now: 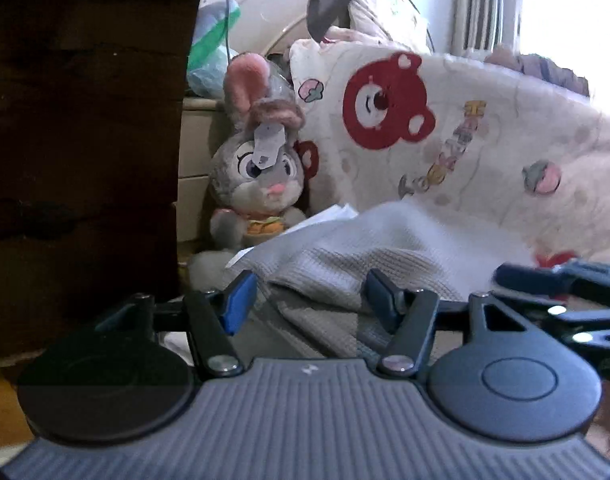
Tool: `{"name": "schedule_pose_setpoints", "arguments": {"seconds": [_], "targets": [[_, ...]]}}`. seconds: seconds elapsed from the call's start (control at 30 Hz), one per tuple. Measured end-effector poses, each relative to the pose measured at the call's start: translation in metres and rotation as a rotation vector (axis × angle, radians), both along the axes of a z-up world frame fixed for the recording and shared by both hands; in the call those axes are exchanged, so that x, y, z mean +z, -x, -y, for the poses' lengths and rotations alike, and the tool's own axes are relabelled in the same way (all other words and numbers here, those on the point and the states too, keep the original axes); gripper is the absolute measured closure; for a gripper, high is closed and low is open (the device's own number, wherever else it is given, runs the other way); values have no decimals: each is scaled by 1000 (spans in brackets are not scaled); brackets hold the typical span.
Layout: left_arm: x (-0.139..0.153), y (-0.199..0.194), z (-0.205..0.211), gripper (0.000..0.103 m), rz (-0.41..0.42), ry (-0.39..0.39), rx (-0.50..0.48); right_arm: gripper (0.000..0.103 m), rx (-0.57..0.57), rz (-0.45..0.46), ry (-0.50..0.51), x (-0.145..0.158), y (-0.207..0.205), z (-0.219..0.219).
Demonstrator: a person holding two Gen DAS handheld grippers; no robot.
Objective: Fold clothes
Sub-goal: 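Lower the grey shirt onto the stack and open both grippers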
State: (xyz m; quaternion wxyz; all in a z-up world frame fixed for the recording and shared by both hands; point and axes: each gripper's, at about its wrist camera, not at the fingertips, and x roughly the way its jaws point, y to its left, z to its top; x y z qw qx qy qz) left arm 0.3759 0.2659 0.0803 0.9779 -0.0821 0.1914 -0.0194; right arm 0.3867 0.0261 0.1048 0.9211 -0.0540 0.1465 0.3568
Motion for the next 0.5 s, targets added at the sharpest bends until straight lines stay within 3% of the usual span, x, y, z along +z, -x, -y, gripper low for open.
{"name": "schedule_pose_setpoints", "arguments": {"seconds": [0.17,0.3,0.4,0.5], "targets": [[3,-10,-10,39,-28,67,18,52,-6,14,27,-2,-7,12],[7,-3,-2,29,-38,27,70,50,-14,14,20,1,2,21],[13,15,2,29,-46,0,99,50,-52,66,-37,5,22,41],[18,42,8,21,-34,-5,82,49,-140,-47,-133,3,27,76]]}}
